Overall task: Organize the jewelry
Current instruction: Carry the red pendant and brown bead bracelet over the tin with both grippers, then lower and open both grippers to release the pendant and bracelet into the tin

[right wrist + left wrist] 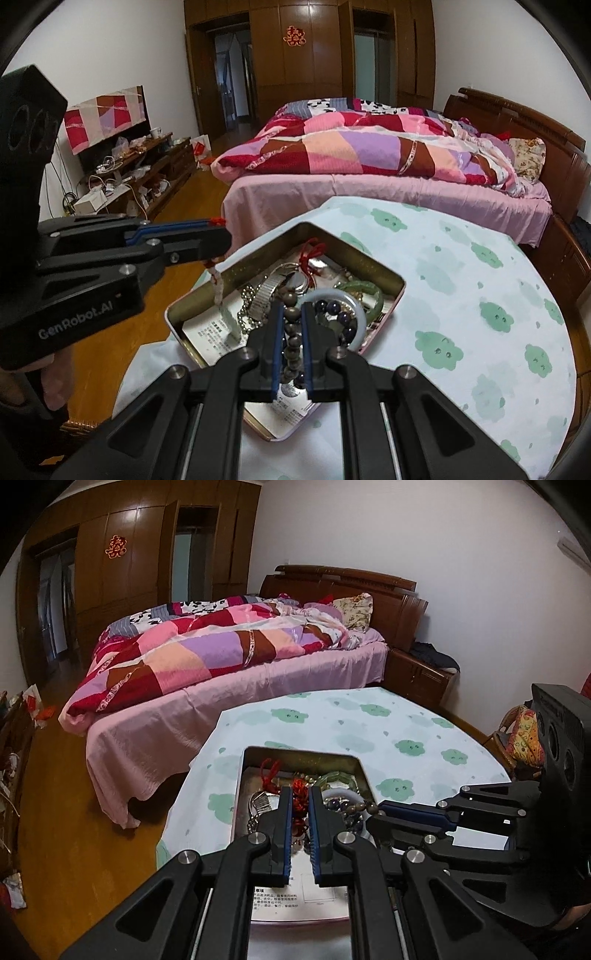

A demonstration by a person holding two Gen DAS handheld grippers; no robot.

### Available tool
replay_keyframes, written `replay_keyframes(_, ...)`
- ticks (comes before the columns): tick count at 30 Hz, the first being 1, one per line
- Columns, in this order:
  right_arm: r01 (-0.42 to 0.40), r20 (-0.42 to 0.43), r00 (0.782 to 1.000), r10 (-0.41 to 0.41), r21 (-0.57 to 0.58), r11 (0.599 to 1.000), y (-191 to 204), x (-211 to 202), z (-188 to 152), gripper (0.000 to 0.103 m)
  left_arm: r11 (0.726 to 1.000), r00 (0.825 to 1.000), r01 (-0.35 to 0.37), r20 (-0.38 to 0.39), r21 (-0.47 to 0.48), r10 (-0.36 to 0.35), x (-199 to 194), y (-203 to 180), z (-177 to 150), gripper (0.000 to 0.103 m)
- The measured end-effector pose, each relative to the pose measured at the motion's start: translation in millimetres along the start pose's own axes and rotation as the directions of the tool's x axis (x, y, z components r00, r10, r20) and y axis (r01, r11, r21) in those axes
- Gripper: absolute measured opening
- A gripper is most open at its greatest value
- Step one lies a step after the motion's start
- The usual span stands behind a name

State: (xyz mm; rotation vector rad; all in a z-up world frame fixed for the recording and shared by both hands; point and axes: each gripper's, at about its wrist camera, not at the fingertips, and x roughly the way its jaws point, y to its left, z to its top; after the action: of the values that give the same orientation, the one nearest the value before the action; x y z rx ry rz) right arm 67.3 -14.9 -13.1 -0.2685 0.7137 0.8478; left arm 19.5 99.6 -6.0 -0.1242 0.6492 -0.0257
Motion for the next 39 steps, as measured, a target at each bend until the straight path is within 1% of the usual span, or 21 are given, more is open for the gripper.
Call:
replay_keyframes(7,0.003,-0.024,1.000,-0.003,0.007,1.000,-0.3,8.5,-5.3,0.012,1.000,0.998,-0.012,-0.055,0.014,0.013,21.1,-3.7,-13.4,0.007)
replay_keyframes(14,0.011,-0.049,0.999,-0.010,0.024,1.000,-4.9,18.1,-10.6,0.012,1.000,0.996,-0.020,-0.085,0.019,0.021,32.9,-3.4,-21.1,0.007)
replay_keyframes(23,0.018,-0.075,0.997,-0.016,0.032,0.999,-8.3,26.9,-15.4,0.012,1.000,0.994,-0.027,-0.103,0.015,0.028,39.4,-1.1,-25.5,0.007)
replay_keyframes(39,0.025,-0.088,0.996,-0.021,0.038,0.999,-10.9,32.6,-20.3,0.012,1.000,0.993,-0.030,-0.111,0.010,0.031,43.3,1.1,-27.4,0.007)
